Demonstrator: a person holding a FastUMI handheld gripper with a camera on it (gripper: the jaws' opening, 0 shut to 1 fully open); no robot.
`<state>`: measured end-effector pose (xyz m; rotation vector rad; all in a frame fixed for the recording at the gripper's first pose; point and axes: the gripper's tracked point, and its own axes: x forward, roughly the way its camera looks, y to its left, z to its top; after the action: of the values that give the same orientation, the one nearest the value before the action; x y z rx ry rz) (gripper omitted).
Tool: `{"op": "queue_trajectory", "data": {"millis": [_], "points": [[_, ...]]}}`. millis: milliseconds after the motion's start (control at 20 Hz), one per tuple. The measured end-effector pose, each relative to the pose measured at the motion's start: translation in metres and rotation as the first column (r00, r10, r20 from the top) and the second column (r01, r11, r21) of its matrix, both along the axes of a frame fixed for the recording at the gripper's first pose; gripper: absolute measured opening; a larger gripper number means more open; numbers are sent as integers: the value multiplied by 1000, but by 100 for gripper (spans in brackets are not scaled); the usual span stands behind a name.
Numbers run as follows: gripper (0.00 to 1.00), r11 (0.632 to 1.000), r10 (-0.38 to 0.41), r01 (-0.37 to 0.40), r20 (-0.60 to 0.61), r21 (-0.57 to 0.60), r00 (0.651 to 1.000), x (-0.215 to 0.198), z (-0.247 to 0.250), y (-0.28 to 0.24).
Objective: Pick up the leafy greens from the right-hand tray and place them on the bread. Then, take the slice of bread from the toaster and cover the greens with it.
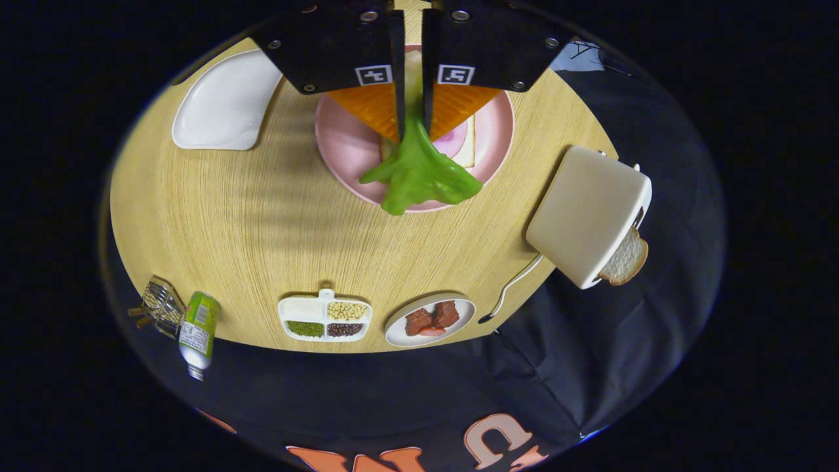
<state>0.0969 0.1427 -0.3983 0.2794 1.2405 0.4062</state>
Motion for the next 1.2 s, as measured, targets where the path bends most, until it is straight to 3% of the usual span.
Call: {"op": "queue_trajectory", "data": {"millis": [350, 500, 650, 800, 950, 1200], "points": [[25, 1000, 4, -4, -2, 22, 1000, 3, 4, 13], [50, 1000, 23, -23, 14, 4, 1000, 0, 5, 16], [63, 999, 46, -46, 16, -20, 999, -2, 1, 19], [68, 999, 35, -34, 31, -18, 999, 2, 13, 24], [76, 999, 32, -31, 82, -10, 996, 13, 44, 31], [96, 998, 40, -44, 107, 34, 993, 16, 91, 65]]}}
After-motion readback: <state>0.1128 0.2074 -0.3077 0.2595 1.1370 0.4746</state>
